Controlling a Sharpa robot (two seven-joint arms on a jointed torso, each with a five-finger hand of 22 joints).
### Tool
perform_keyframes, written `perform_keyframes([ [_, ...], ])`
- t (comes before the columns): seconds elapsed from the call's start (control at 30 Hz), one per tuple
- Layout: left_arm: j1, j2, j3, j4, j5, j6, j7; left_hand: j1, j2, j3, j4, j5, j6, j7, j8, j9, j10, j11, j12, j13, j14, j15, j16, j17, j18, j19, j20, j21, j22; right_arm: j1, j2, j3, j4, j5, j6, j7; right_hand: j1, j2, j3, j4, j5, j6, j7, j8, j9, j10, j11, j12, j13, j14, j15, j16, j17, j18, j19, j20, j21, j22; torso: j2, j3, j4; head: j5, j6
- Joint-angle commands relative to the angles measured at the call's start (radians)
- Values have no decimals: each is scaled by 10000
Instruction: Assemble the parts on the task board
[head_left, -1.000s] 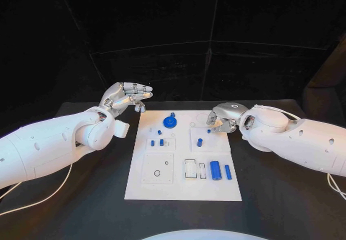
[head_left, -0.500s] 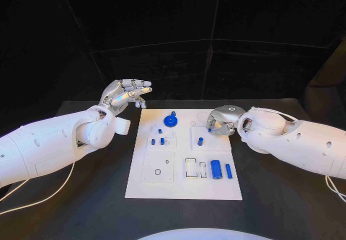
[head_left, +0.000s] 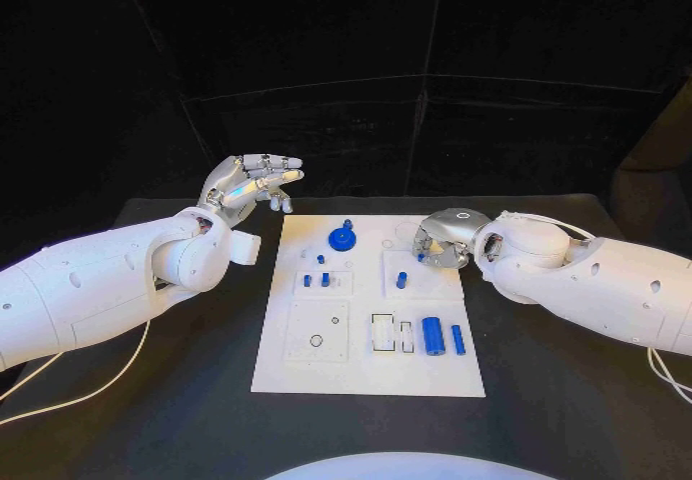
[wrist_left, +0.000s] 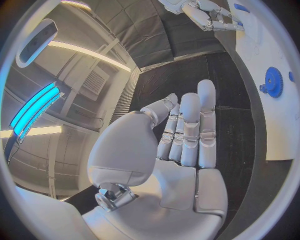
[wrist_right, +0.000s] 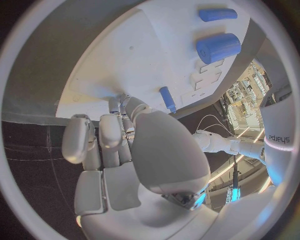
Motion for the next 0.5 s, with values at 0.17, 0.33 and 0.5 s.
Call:
perform_keyframes([
  [0.17,14,7,5,-57,77,117,101,-39,96,-2,8,57,68,14,14,-13,-2,0,46,-11,-76,2,-68,-14,60,-85,-14,-64,-15,-70,47,-45,-14,-57,272,-141,-155,27,603,-194,-175,252,-14,57,29,301,-53,-23,11,260,-109,104,33,22,148,-45,147,207,-15,-3,-8,-11,-14],
  [0.33,14,1,5,-68,77,115,77,-29,105,1,4,57,70,13,14,-13,-4,-1,48,-11,-81,1,-72,-18,60,-87,-14,-71,-19,-75,64,-45,21,-68,101,-241,-203,25,830,-307,-304,327,-26,57,36,383,-76,-71,8,263,-120,123,28,9,181,-57,191,275,-16,-6,-6,-12,-22],
  [0.5,15,-18,5,-100,77,119,48,-29,105,1,4,57,70,13,14,-13,-4,-1,48,-11,-81,1,-72,-18,60,-87,-14,-71,-19,-78,-27,-43,200,-53,-311,-302,-258,-16,923,-359,-326,345,-25,45,35,404,-76,-106,3,256,-121,102,-9,7,185,-60,201,288,-28,-4,-23,-6,-28],
])
